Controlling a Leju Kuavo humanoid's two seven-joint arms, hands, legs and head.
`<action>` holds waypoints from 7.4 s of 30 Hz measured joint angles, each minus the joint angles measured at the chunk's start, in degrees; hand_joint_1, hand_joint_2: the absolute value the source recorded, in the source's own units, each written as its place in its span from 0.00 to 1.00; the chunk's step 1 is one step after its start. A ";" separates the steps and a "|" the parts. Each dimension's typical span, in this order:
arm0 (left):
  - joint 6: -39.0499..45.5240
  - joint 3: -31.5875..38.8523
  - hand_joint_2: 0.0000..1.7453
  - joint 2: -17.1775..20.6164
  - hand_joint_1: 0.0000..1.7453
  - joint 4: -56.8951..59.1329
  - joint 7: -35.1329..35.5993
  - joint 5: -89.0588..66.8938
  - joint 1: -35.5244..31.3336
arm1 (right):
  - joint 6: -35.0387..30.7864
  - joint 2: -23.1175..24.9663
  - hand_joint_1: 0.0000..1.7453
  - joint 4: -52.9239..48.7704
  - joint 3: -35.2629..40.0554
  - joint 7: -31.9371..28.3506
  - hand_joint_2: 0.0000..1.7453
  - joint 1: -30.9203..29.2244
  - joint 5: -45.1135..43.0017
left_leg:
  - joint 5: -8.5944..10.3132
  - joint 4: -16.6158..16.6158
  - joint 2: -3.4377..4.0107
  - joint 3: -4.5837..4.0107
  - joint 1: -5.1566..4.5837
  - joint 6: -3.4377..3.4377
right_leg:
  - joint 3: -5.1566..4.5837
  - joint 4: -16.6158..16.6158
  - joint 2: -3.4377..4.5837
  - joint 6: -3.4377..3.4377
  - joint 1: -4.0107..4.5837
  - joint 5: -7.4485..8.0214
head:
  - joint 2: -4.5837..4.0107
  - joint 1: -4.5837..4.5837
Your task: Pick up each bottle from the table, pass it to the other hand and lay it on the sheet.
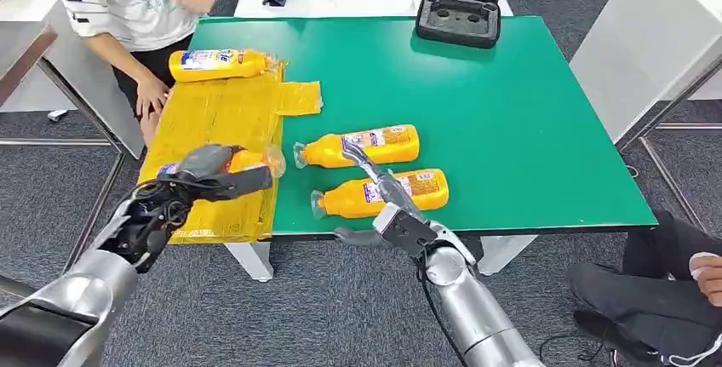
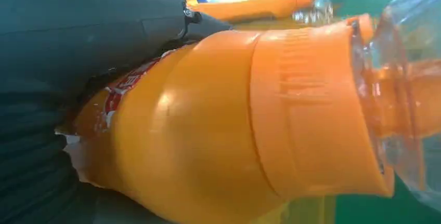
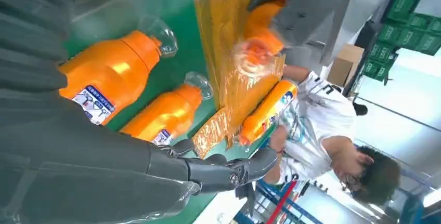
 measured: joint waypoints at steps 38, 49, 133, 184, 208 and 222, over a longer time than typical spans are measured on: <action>-3.26 0.02 1.00 -0.26 0.17 4.90 2.07 -5.88 0.78 | -1.29 0.94 0.00 9.44 1.07 -1.31 1.00 -5.01 -1.16 | 0.00 0.00 -0.01 0.01 0.01 0.00 | 0.03 0.01 -0.01 0.00 0.00 0.00 | 0.00 -0.02; -2.82 0.44 1.00 -0.26 0.00 4.99 2.16 -5.86 0.85 | -1.31 0.94 0.00 9.64 1.46 -1.22 1.00 -4.91 -1.11 | 0.00 0.00 -0.01 0.03 0.01 0.00 | 0.04 0.01 -0.01 0.00 0.01 0.00 | 0.00 -0.02; 18.03 19.21 1.00 -8.00 0.00 -18.49 -27.80 51.75 16.13 | 10.31 -11.37 0.00 22.12 13.75 19.06 1.00 -26.00 4.72 | 0.02 0.02 -0.05 0.01 -0.10 0.03 | 0.02 0.00 -0.04 0.02 -0.09 0.02 | 0.00 -0.02; 20.44 16.94 1.00 -7.96 0.00 -14.23 -26.03 51.08 15.64 | 15.96 -15.54 0.00 33.13 26.60 22.18 1.00 -33.94 6.49 | 0.02 0.03 -0.03 0.02 -0.11 0.04 | 0.02 0.00 -0.03 0.04 -0.11 0.03 | 0.00 -0.02; 21.11 16.91 1.00 -7.98 0.00 -13.31 -25.81 51.75 15.71 | 15.85 -14.49 0.00 34.77 28.24 22.25 1.00 -32.93 6.25 | 0.02 0.03 -0.03 0.02 -0.12 0.04 | 0.02 0.00 -0.03 0.04 -0.11 0.03 | 0.00 -0.02; 21.18 16.91 1.00 -8.26 0.00 -11.82 -26.17 52.28 15.90 | 15.73 -13.55 0.00 35.76 29.09 23.50 1.00 -31.45 6.45 | 0.02 0.03 -0.03 0.02 -0.11 0.04 | 0.02 0.00 -0.03 0.04 -0.11 0.03 | 0.00 -0.02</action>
